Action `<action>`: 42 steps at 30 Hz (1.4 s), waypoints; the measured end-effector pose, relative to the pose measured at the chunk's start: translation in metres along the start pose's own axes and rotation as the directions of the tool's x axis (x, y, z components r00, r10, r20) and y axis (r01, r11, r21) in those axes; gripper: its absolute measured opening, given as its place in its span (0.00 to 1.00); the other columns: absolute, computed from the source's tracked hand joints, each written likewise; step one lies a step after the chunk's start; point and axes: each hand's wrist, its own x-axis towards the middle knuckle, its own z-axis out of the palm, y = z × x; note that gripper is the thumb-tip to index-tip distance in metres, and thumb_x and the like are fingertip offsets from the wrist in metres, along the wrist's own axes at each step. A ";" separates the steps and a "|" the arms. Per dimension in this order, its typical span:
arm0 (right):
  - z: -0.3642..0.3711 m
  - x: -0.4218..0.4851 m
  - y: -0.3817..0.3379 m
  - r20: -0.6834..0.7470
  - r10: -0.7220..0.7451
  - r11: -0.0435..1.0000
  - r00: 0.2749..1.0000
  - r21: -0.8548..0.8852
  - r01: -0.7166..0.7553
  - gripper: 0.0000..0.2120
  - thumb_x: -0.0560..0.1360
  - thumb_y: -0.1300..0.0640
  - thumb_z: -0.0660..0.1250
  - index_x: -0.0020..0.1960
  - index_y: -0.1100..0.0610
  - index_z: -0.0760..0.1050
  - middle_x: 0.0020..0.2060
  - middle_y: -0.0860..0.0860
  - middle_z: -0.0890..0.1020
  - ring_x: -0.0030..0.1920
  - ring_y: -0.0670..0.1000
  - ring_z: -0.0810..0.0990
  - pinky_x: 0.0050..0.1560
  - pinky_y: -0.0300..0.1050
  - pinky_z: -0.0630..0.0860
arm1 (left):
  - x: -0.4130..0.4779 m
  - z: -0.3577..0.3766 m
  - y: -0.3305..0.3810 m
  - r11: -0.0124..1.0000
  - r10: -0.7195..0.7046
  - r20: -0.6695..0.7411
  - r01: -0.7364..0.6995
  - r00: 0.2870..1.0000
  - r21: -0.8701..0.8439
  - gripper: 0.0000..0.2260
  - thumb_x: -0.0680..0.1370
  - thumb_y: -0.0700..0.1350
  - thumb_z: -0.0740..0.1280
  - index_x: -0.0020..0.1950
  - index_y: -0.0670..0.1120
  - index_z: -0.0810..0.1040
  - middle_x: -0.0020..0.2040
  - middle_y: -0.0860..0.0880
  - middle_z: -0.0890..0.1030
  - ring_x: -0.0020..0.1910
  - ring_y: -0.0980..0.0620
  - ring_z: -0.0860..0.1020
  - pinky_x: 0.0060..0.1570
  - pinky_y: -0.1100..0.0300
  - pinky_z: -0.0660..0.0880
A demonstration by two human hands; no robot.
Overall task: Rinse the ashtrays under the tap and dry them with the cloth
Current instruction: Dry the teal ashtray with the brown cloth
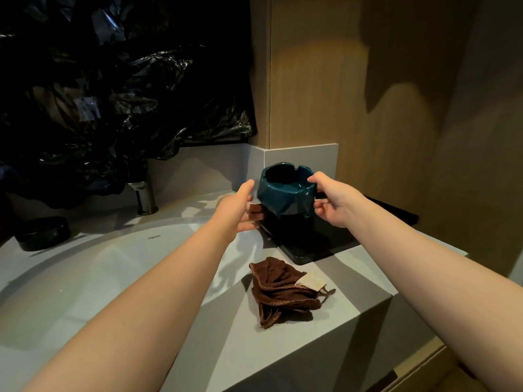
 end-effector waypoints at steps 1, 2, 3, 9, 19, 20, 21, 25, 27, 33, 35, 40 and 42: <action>-0.005 0.004 -0.004 -0.031 -0.008 0.999 0.999 0.044 0.009 0.15 0.73 0.51 0.68 0.55 0.57 0.71 0.40 0.54 0.73 0.31 0.46 0.67 0.31 0.35 0.68 | 0.007 0.001 -0.003 0.990 0.055 -0.081 -0.044 0.995 0.135 0.20 0.79 0.57 0.62 0.62 0.44 0.75 0.54 0.44 0.80 0.52 0.46 0.80 0.57 0.49 0.78; -0.010 0.008 -0.009 -0.064 -0.016 0.995 0.998 0.092 0.022 0.14 0.73 0.51 0.68 0.55 0.57 0.72 0.43 0.54 0.75 0.32 0.45 0.68 0.31 0.34 0.69 | 0.012 0.001 -0.008 0.951 0.122 -0.136 -0.077 0.983 0.298 0.18 0.79 0.55 0.62 0.64 0.45 0.75 0.57 0.45 0.79 0.54 0.46 0.79 0.58 0.51 0.76; -0.016 0.012 -0.013 -0.106 -0.025 0.989 0.994 0.140 0.040 0.13 0.73 0.52 0.68 0.54 0.57 0.72 0.45 0.54 0.76 0.32 0.45 0.70 0.31 0.34 0.71 | 0.015 0.001 -0.014 0.895 0.173 -0.150 -0.091 0.974 0.437 0.18 0.78 0.52 0.63 0.66 0.46 0.74 0.60 0.46 0.78 0.57 0.46 0.77 0.57 0.55 0.74; -0.049 0.049 -0.020 -0.449 -0.059 0.968 0.892 0.191 0.160 0.18 0.72 0.53 0.70 0.58 0.58 0.71 0.45 0.54 0.79 0.35 0.47 0.77 0.28 0.38 0.74 | 0.027 0.003 -0.049 0.730 0.193 -0.009 -0.138 0.981 0.669 0.25 0.78 0.49 0.64 0.75 0.51 0.64 0.71 0.47 0.69 0.60 0.46 0.73 0.48 0.59 0.69; -0.049 0.094 0.009 -0.522 -0.042 0.979 0.852 0.147 0.139 0.16 0.73 0.55 0.70 0.49 0.59 0.64 0.37 0.54 0.74 0.34 0.49 0.77 0.37 0.42 0.79 | 0.023 0.016 -0.060 0.669 0.294 0.055 -0.247 0.954 0.701 0.21 0.80 0.52 0.63 0.71 0.49 0.69 0.70 0.49 0.71 0.65 0.49 0.72 0.56 0.58 0.71; -0.049 0.097 0.011 -0.524 -0.040 0.981 0.851 0.142 0.134 0.16 0.73 0.55 0.71 0.50 0.59 0.64 0.36 0.54 0.74 0.34 0.49 0.77 0.40 0.42 0.80 | 0.023 0.015 -0.060 0.671 0.296 0.059 -0.251 0.953 0.698 0.21 0.80 0.52 0.63 0.71 0.49 0.69 0.71 0.49 0.71 0.65 0.48 0.72 0.56 0.58 0.71; -0.048 0.099 0.012 -0.521 -0.031 0.983 0.853 0.141 0.122 0.16 0.73 0.55 0.71 0.50 0.59 0.65 0.37 0.54 0.74 0.34 0.49 0.78 0.42 0.43 0.81 | 0.023 0.014 -0.059 0.674 0.298 0.063 -0.256 0.953 0.693 0.21 0.79 0.52 0.64 0.71 0.49 0.69 0.71 0.49 0.70 0.66 0.48 0.72 0.57 0.58 0.71; -0.051 0.106 0.015 -0.495 0.015 0.986 0.869 0.153 0.070 0.19 0.73 0.56 0.71 0.60 0.60 0.68 0.47 0.56 0.76 0.35 0.50 0.78 0.37 0.43 0.80 | 0.023 0.012 -0.059 0.688 0.290 0.073 -0.261 0.954 0.677 0.21 0.79 0.53 0.64 0.71 0.49 0.69 0.75 0.51 0.65 0.71 0.48 0.67 0.64 0.55 0.68; -0.052 0.107 0.014 -0.481 0.021 0.986 0.877 0.153 0.061 0.23 0.73 0.57 0.71 0.64 0.61 0.68 0.52 0.57 0.77 0.36 0.51 0.78 0.31 0.42 0.78 | 0.023 0.012 -0.058 0.702 0.285 0.077 -0.262 0.956 0.663 0.22 0.79 0.53 0.65 0.72 0.49 0.69 0.76 0.52 0.63 0.72 0.48 0.66 0.66 0.54 0.66; -0.053 0.109 0.005 -0.427 0.018 1.000 0.904 0.021 -0.010 0.24 0.74 0.56 0.71 0.66 0.60 0.68 0.63 0.57 0.74 0.44 0.55 0.82 0.27 0.43 0.79 | 0.023 0.011 -0.058 0.734 0.277 0.103 -0.279 0.955 0.620 0.23 0.78 0.52 0.67 0.72 0.49 0.68 0.76 0.53 0.63 0.72 0.50 0.65 0.67 0.55 0.65; -0.055 0.110 0.003 -0.392 0.017 0.998 0.920 -0.052 -0.040 0.22 0.75 0.58 0.69 0.67 0.60 0.68 0.64 0.57 0.73 0.43 0.56 0.81 0.21 0.41 0.77 | 0.022 0.010 -0.058 0.743 0.266 0.106 -0.274 0.958 0.611 0.25 0.77 0.53 0.67 0.73 0.50 0.67 0.76 0.53 0.63 0.72 0.50 0.65 0.66 0.55 0.65; -0.062 0.112 0.006 -0.318 -0.068 0.953 0.946 -0.302 -0.033 0.29 0.74 0.51 0.69 0.70 0.60 0.65 0.67 0.57 0.71 0.56 0.58 0.79 0.31 0.43 0.81 | 0.024 0.008 -0.059 0.767 0.222 0.106 -0.240 0.969 0.596 0.32 0.74 0.55 0.71 0.76 0.52 0.63 0.76 0.52 0.63 0.73 0.48 0.64 0.67 0.52 0.66; -0.065 0.116 0.013 -0.265 -0.175 0.866 0.948 -0.499 0.021 0.42 0.66 0.42 0.75 0.72 0.60 0.63 0.68 0.58 0.70 0.63 0.59 0.74 0.51 0.50 0.79 | 0.025 0.007 -0.059 0.767 0.215 0.110 -0.237 0.970 0.596 0.33 0.74 0.56 0.71 0.76 0.52 0.63 0.76 0.52 0.63 0.73 0.48 0.65 0.67 0.51 0.67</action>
